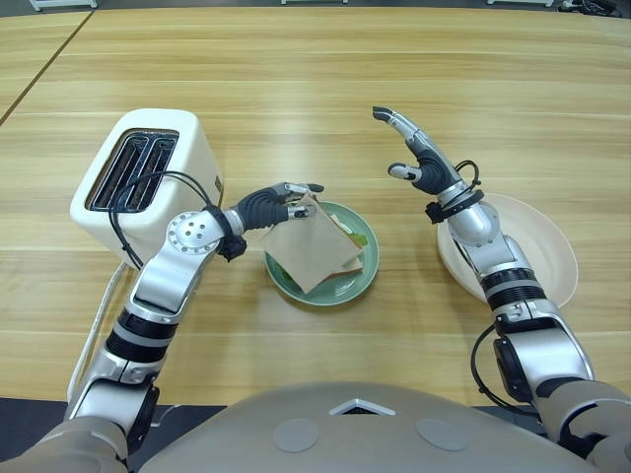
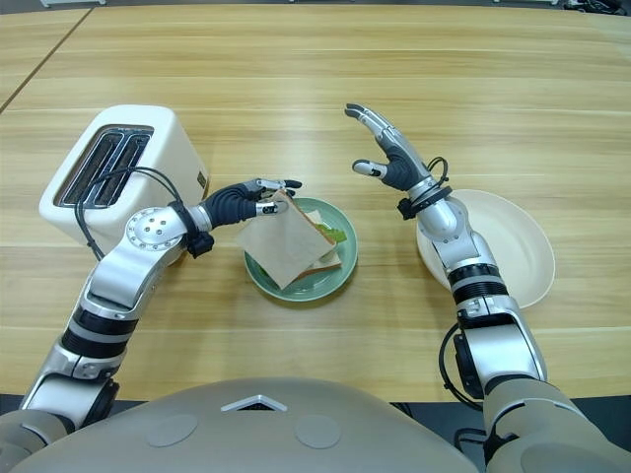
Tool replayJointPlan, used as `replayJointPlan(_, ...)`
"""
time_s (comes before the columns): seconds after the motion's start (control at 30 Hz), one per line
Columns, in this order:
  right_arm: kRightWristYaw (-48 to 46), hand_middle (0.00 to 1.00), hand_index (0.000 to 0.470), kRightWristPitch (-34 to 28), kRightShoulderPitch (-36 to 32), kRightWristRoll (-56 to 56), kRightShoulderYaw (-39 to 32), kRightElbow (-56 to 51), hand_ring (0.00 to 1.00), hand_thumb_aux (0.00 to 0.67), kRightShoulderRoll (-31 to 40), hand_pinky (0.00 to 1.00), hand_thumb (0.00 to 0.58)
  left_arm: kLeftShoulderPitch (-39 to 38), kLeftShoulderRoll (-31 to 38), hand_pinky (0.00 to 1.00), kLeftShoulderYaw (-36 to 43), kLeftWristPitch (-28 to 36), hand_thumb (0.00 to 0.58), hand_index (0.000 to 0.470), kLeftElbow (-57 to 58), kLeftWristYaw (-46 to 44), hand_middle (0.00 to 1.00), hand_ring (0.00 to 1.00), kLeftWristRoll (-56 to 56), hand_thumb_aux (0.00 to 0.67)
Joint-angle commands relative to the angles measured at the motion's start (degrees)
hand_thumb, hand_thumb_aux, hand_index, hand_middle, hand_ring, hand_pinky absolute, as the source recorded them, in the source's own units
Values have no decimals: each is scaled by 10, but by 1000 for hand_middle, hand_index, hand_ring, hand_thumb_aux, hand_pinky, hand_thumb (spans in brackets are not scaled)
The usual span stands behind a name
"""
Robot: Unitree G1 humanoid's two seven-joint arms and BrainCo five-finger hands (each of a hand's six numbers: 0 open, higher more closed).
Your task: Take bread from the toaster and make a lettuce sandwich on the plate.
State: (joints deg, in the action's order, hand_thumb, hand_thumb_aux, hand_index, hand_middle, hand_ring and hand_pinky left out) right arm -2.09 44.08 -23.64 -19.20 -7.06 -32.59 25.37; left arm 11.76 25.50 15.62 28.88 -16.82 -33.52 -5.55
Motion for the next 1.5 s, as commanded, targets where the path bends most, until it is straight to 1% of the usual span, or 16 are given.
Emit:
replayJointPlan(0.03,0,0,0,-2,-6,-5,-4,-1,0,0,-5,0,0,10,-2,0,18,-18,580,470,27,2,0,0,26,670)
replayJointPlan(0.23,-1,0,0,-1,-7,-6,-5,-3,0,0,-6,0,0,37,-1,0,9,-19,580,470,29,-6,0,0,25,670)
replayJointPlan(0.5,-1,0,0,-2,-6,-6,-4,-3,0,0,-6,0,0,100,1,0,-6,0,580,470,46,-36,0,0,8,670)
replayJointPlan(0.67,-1,0,0,-2,-6,-7,-5,-3,0,0,-8,0,0,137,11,0,-8,7,580,470,54,-71,0,0,-1,670)
replayJointPlan(0.87,-1,0,0,-2,-7,-8,-6,-5,0,0,-9,0,0,179,23,0,12,0,580,470,106,-120,0,0,5,670)
replayJointPlan(1.0,-3,0,0,-2,-9,-10,-7,-5,0,0,-13,0,0,180,24,0,24,10,580,470,121,-154,0,0,-6,670)
replayJointPlan(1.13,-4,0,0,-3,-8,-12,-8,-3,0,0,-15,0,0,179,39,0,40,-2,580,470,145,-176,0,0,11,670)
replayJointPlan(1.3,-4,0,0,-3,-9,-13,-9,-4,0,0,-16,0,0,179,28,0,53,-12,580,470,178,-175,0,0,25,670)
replayJointPlan(1.4,-3,0,0,-2,-10,-14,-10,-4,0,0,-16,0,0,179,26,0,67,-33,580,470,197,-165,0,0,50,670)
replayJointPlan(1.5,-2,0,0,-2,-10,-13,-12,-4,0,0,-16,0,0,188,20,0,64,-44,580,470,210,-157,0,0,59,670)
